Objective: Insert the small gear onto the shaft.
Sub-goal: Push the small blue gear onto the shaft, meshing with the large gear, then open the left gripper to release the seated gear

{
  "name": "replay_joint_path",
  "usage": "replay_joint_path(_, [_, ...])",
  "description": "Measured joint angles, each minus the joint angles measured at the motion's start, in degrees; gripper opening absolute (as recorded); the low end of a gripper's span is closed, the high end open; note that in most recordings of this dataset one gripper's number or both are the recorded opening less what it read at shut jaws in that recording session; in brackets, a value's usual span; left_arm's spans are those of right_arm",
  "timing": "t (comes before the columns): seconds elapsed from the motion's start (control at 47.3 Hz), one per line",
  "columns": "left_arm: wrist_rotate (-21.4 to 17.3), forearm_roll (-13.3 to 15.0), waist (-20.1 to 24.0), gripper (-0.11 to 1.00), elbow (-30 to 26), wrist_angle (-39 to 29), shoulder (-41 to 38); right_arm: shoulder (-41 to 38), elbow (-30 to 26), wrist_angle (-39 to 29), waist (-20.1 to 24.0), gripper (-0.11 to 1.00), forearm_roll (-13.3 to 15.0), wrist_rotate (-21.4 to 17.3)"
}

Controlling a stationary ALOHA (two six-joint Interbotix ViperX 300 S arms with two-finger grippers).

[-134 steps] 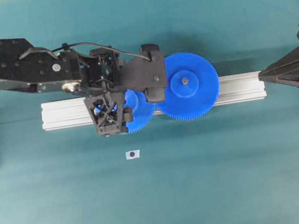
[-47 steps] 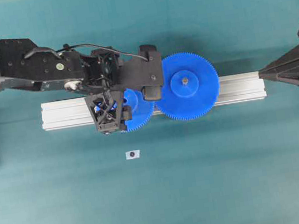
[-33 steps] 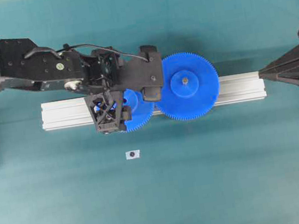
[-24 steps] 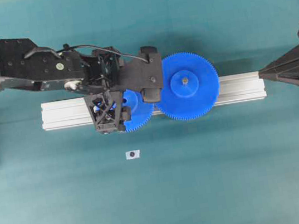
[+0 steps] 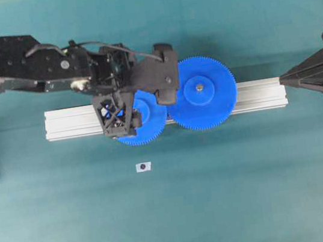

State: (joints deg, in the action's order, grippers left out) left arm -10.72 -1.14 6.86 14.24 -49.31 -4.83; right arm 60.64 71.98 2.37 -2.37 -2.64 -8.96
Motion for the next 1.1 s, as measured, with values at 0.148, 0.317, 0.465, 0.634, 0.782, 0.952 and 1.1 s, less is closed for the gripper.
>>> replay_joint_path(0.148, [-0.09, 0.00, 0.00, 0.90, -0.18, -0.70, 0.00, 0.00, 0.00, 0.00, 0.00, 0.04, 0.00, 0.00])
replay_joint_path(0.317, [-0.09, -0.09, 0.00, 0.90, -0.18, -0.88, 0.00, 0.00, 0.00, 0.00, -0.09, 0.04, 0.00, 0.00])
replay_joint_path(0.465, [-0.09, -0.09, 0.00, 0.90, -0.26, -0.88, 0.00, 0.00, 0.00, -0.09, -0.09, 0.04, 0.09, 0.00])
replay_joint_path(0.634, [-0.09, -0.09, 0.00, 0.90, -0.18, -0.88, 0.00, 0.00, 0.00, 0.00, 0.00, 0.04, 0.00, 0.00])
replay_joint_path(0.782, [0.09, -0.09, 0.00, 0.90, -0.35, -0.88, 0.09, 0.00, 0.00, -0.09, 0.00, 0.04, 0.00, 0.00])
replay_joint_path(0.952, [0.44, -0.09, 0.00, 0.90, -0.88, -0.97, 1.32, 0.00, 0.00, -0.09, 0.00, 0.04, 0.00, 0.00])
replay_joint_path(1.1, [0.62, -0.09, 0.00, 0.90, -1.23, -0.97, 2.99, 0.00, 0.00, 0.00, 0.00, 0.04, 0.00, 0.00])
